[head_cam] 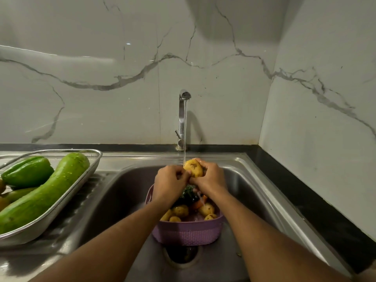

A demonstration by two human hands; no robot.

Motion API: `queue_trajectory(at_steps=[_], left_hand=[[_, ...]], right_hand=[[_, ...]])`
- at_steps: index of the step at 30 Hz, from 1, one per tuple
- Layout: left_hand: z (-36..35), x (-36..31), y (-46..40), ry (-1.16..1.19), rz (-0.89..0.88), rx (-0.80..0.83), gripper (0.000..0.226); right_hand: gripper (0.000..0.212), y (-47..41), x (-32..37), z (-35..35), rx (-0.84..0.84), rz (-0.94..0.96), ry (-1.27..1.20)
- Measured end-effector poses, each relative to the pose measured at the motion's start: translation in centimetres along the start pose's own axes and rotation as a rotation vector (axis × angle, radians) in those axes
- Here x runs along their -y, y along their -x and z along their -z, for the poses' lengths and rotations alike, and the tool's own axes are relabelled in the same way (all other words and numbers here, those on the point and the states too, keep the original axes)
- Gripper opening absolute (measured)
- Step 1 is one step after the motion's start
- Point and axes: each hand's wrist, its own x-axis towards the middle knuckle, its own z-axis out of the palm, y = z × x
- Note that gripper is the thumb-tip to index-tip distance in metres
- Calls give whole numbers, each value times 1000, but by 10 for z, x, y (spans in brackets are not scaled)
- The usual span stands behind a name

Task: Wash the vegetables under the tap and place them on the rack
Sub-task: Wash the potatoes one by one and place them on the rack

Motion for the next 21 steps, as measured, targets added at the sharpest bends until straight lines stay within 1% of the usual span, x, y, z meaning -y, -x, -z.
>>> queue_trajectory(at_steps=[2,3,4,5,7,8,9,10,12,13,15,16,18,19,21], left_hand=[[-5,-2,-1,67,53,-89,11],[-5,-2,-3,119,95,-109,12],[-5,-1,-5,192,134,-84,15],[-4,0,-6,272,160,-19,19],[1,1,-6,415,176,144,26],[2,2,-5,460,176,181,28],[1,0,-5,495,178,175,30],[1,-1,-6,524,194,146,31],[-3,-3,-7,590,280,112,36],[-4,-3,-8,633,342,126,40],[-2,-2,-7,712,458,182,51],[-1,-1,-6,688,449,201,54],[1,3,-7,580,300,189,49],[1,4,-8,552,221,175,47],[-2,6,-10,519,122,161,52]], right_hand=[[60,-1,-1,-5,66,1,5],[51,-1,1,-8,104,3,-1],[48,0,2,-11,131,0,-14],[49,0,4,-15,139,-2,-22],[63,-2,5,-22,101,27,38],[71,-2,7,-24,83,46,92],[76,-2,8,-24,74,69,127],[76,-3,8,-23,75,94,159],[66,-3,6,-23,88,159,206],[58,-2,6,-24,103,182,214],[44,-1,7,-29,129,157,158],[39,-2,8,-31,126,112,108],[33,-7,12,-35,88,-8,-8],[35,-9,14,-36,71,-71,-81],[45,-12,19,-36,70,-191,-261]])
